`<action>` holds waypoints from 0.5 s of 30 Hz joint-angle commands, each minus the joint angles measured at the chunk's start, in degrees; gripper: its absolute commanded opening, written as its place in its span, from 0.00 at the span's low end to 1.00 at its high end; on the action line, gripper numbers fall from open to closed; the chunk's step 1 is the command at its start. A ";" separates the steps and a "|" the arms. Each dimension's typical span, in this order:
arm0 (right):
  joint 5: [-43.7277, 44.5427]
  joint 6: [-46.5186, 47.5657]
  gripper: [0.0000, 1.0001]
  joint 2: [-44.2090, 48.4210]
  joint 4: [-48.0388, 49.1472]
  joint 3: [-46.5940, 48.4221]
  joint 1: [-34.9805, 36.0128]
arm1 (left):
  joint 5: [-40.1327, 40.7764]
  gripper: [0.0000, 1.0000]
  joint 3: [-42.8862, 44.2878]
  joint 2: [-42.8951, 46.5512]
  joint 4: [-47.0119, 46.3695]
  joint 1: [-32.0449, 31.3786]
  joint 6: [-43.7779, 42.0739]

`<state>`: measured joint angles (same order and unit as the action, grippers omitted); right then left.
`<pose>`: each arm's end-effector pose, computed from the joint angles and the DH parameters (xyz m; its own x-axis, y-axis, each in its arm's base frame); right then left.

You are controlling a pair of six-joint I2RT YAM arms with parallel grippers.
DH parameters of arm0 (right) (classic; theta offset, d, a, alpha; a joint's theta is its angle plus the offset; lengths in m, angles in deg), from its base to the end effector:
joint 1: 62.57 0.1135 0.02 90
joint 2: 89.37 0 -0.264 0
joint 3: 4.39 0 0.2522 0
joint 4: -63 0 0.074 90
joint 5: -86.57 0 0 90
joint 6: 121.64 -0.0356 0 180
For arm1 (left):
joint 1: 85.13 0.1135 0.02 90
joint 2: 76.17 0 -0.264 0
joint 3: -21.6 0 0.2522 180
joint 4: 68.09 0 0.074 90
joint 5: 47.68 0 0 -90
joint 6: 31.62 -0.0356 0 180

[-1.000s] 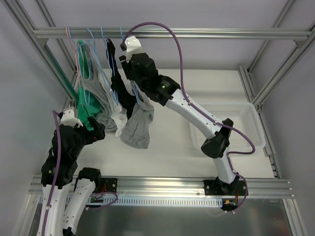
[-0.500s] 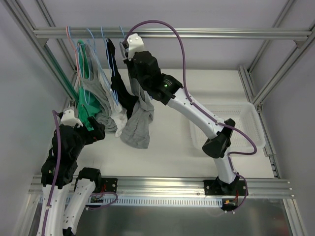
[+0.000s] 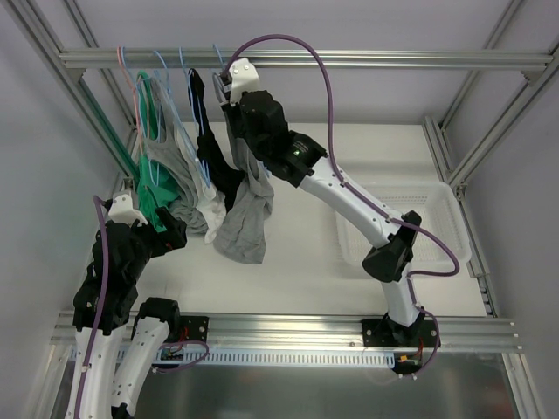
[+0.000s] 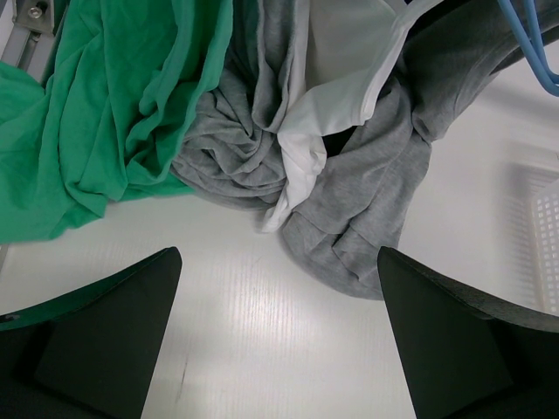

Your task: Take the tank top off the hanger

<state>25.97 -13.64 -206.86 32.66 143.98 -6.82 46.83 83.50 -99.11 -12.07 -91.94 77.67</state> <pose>0.2752 0.3731 0.4781 0.1422 -0.2695 -0.9524 -0.4205 0.8546 -0.3046 0.0774 -0.0064 0.3429 -0.2893 -0.2971 -0.9099 -0.0551 0.9542 -0.2940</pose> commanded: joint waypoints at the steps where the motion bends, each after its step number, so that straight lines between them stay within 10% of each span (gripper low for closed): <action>1: 2.06 -1.39 0.00 6.74 10.42 -1.97 -0.29 | -0.91 0.99 -0.24 0.17 -1.83 -0.31 -0.13; 15: 1.26 -1.83 0.00 13.69 13.68 -9.61 -0.64 | -1.00 0.99 -0.24 1.23 -1.83 -0.84 -0.13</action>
<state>25.91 -14.56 -198.19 39.90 135.89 -7.09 46.83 83.41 -98.87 -12.04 -92.10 77.67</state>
